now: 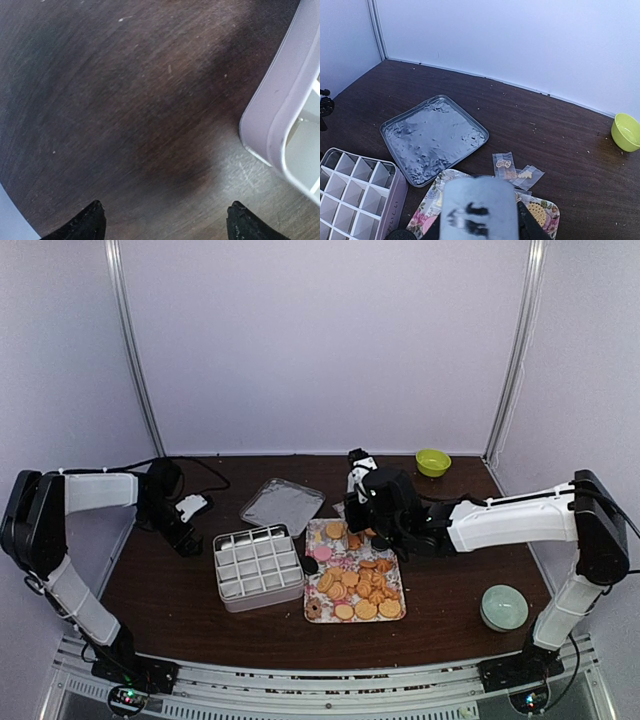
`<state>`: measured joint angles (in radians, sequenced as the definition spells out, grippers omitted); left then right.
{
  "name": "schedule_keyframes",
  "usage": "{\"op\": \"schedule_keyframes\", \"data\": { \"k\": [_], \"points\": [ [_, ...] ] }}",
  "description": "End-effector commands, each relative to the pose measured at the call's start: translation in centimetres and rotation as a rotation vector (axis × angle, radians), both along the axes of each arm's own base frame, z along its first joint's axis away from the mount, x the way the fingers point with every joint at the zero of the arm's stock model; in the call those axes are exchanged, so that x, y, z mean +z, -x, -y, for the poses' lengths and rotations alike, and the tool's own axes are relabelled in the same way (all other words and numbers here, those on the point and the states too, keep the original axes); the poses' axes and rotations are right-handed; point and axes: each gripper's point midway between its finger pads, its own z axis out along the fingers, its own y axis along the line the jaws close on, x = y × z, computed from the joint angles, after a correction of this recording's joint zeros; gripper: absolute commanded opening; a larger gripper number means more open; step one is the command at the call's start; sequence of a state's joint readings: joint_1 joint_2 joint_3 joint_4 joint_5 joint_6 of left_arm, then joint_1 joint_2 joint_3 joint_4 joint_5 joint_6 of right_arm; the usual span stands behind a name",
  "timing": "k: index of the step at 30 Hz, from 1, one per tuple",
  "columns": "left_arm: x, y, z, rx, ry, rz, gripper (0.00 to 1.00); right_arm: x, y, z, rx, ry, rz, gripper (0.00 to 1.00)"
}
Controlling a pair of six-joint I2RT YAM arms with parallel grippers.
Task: Pack the cookies
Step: Move the packing box to the center of the board, then pick up the fake cookies from the plate, then place the fake cookies in the empty pocket of the box.
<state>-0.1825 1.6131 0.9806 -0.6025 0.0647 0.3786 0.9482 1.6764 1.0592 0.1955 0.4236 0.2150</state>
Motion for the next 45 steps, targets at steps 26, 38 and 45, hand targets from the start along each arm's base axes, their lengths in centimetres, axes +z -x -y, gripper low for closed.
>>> {"op": "schedule_keyframes", "data": {
  "k": [26,38,45],
  "points": [
    [2.9,-1.1,11.7,-0.203,0.207,0.007,0.84,9.9,6.1,-3.0,0.205,-0.171,0.058,0.22],
    [4.5,3.7,11.0,-0.27,0.308,-0.084,0.82,13.9,7.7,-10.8,0.364,-0.327,0.08,0.22],
    [6.7,1.5,3.6,-0.054,0.345,-0.016,0.81,12.7,6.1,-14.7,0.387,-0.312,0.103,0.22]
  ]
}}
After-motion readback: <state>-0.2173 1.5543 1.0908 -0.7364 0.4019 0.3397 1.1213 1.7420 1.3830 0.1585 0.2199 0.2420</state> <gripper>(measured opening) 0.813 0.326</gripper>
